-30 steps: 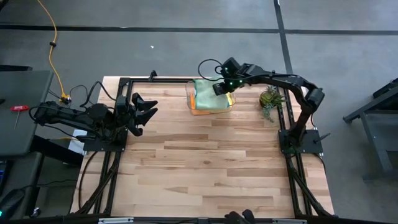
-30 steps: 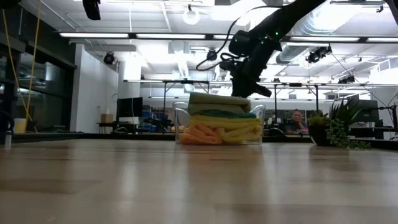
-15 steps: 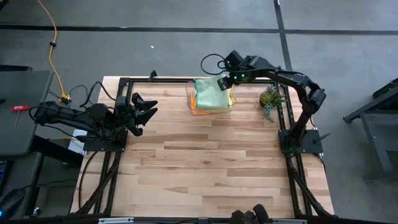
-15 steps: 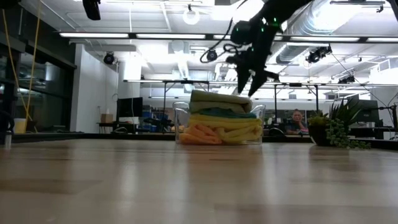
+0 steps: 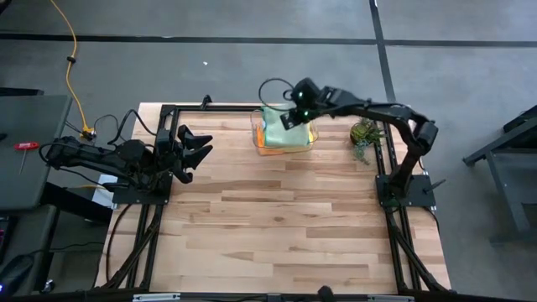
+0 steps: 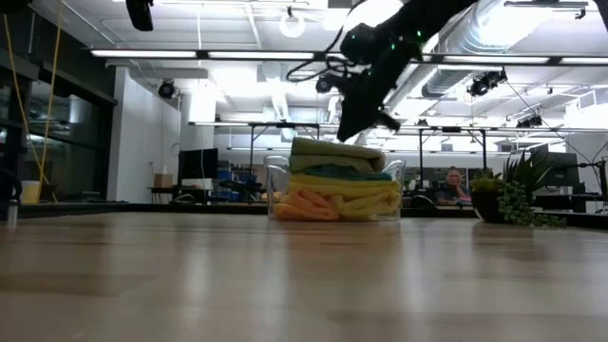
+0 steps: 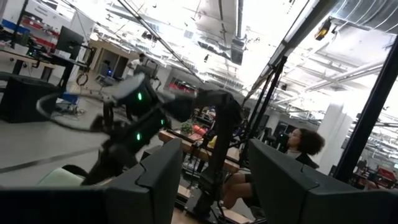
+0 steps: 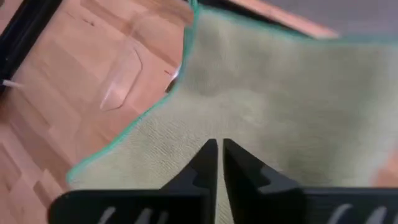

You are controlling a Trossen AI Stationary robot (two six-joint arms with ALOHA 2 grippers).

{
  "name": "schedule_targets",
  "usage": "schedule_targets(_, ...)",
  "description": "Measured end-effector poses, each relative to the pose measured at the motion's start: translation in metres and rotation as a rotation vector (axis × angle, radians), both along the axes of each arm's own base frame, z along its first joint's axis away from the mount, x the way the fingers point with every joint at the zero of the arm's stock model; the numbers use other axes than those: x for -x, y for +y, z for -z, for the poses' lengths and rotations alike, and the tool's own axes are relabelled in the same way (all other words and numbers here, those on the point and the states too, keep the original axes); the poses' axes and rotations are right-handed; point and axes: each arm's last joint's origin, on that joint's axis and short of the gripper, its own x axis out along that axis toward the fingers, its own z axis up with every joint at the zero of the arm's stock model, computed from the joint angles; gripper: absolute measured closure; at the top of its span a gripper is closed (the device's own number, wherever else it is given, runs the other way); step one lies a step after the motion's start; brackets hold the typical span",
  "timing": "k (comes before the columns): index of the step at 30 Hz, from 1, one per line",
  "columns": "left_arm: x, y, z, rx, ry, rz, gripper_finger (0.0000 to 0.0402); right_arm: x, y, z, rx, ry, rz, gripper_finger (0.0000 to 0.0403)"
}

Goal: Fold microfiber towels
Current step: Put the light green microfiber towel into the transparent bin

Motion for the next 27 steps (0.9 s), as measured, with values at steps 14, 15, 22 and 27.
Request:
schedule_targets(14,0.000,0.000,0.000,0.004,-0.001,-0.001,0.0226,-0.007,0.014,0.061,0.039,-0.141,0.165,0.0398)
schedule_targets(15,0.000,0.000,0.000,0.004,-0.001,0.000,0.0226,-0.008,0.015,0.064,0.037,-0.129,0.161,0.0400)
schedule_targets(22,0.000,0.000,0.000,0.002,0.000,-0.001,0.0226,-0.018,0.023,0.088,0.016,-0.059,0.120,0.0402)
schedule_targets(27,0.000,0.000,0.000,0.002,0.000,-0.001,0.0226,-0.020,0.024,0.097,-0.001,-0.027,0.117,0.0402)
